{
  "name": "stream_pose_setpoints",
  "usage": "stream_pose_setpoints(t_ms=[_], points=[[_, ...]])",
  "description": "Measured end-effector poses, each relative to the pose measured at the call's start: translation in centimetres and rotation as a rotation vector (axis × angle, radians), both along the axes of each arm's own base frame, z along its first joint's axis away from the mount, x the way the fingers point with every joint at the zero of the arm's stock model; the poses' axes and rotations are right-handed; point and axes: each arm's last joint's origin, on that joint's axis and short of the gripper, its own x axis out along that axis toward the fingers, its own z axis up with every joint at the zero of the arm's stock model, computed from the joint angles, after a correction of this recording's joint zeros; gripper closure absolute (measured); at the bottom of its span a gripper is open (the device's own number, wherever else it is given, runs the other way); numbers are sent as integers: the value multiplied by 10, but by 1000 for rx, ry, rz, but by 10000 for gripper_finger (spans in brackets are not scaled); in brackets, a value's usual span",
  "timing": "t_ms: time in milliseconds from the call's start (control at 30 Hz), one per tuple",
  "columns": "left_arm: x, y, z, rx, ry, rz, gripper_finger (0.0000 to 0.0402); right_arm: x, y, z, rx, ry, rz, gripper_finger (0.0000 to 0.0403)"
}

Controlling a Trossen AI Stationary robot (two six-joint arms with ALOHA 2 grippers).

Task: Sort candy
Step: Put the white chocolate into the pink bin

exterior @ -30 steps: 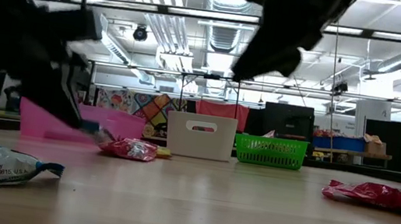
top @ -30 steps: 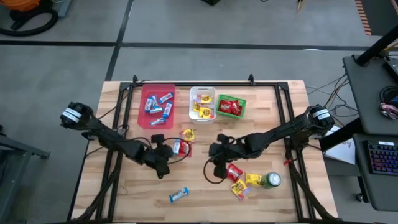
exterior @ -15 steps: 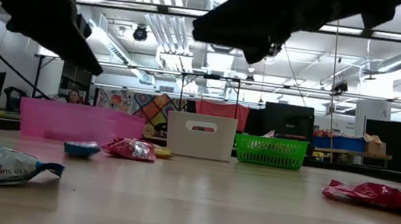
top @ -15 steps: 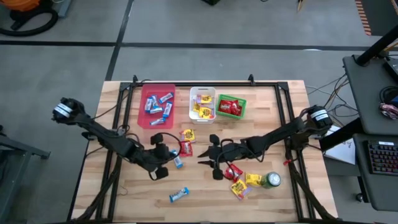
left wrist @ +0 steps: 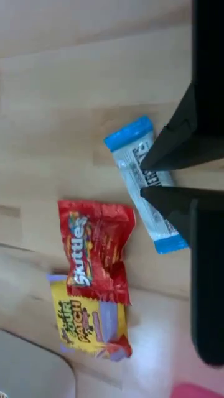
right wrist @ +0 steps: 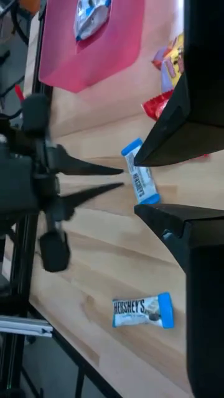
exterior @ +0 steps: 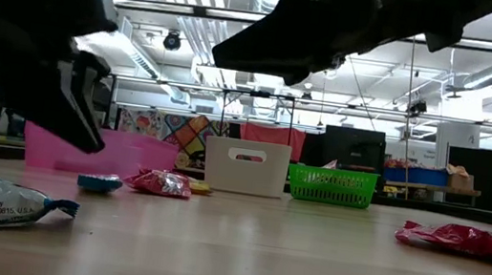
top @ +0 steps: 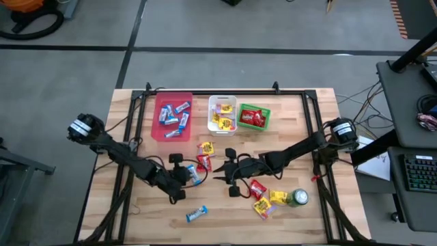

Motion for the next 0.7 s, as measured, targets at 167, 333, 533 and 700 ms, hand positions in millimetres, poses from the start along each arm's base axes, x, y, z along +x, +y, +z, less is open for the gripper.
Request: stream_pose_setpoints(t_ms=[167, 333, 533, 700], points=[[4, -1, -13, 52, 10, 20, 296, 0, 0, 0, -1, 8, 2, 305], [6, -2, -23, 84, 46, 8, 226, -1, -1, -3, 25, 40, 15, 305], [8, -3, -36, 82, 82, 11, 203, -1, -1, -3, 42, 45, 32, 305], [8, -4, -41, 57, 90, 48, 232, -1, -1, -3, 27, 43, 38, 305]])
